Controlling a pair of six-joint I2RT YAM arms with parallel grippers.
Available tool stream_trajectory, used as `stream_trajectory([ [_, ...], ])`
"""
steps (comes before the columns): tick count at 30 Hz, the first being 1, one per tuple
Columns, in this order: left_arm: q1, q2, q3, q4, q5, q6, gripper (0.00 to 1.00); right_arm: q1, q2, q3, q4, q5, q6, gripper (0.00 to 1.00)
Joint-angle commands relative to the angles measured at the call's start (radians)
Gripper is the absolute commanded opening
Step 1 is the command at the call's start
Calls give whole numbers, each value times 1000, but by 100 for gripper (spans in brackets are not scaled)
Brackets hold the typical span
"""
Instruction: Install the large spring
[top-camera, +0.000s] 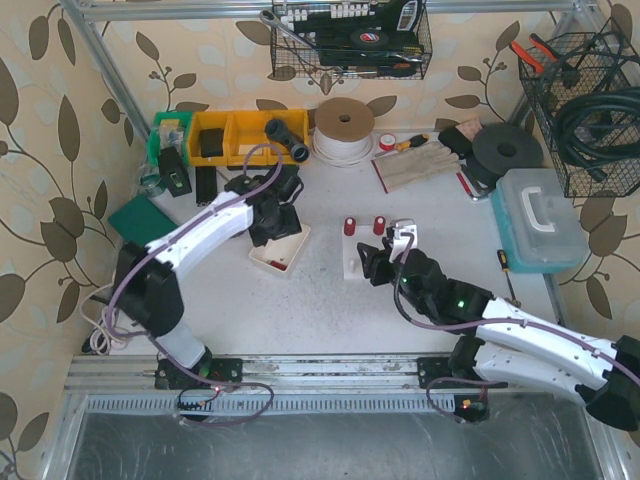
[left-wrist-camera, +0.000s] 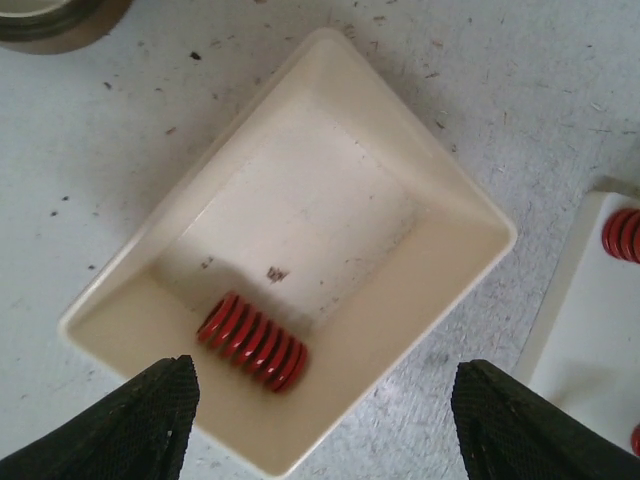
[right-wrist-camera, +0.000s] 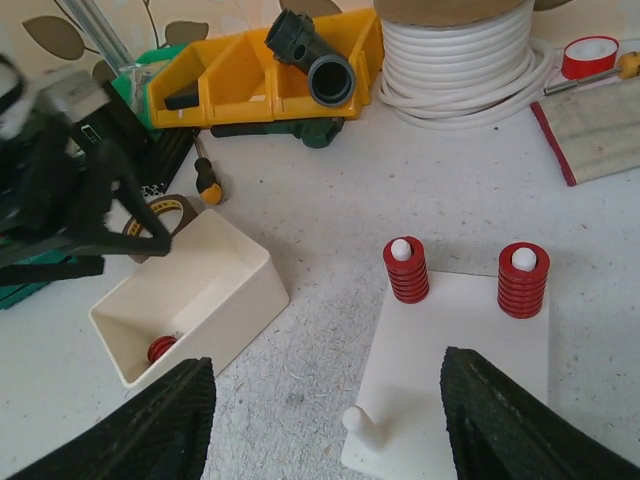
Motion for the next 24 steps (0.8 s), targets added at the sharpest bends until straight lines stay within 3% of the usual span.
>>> stream_trajectory([
  [1,13,119,121,-124,97,25,73,4,21,3,34,16,-11,62],
  [8,14,150,-10,-44,128,30,68,4,20,-10,62,-1,-21,62],
  [14,14,77,-158,103,117,-58,61,3,27,-10,73,-13,-27,62],
  [24,14,155,-127,101,132,-69,53,2,38,-7,73,-14,-28,62],
])
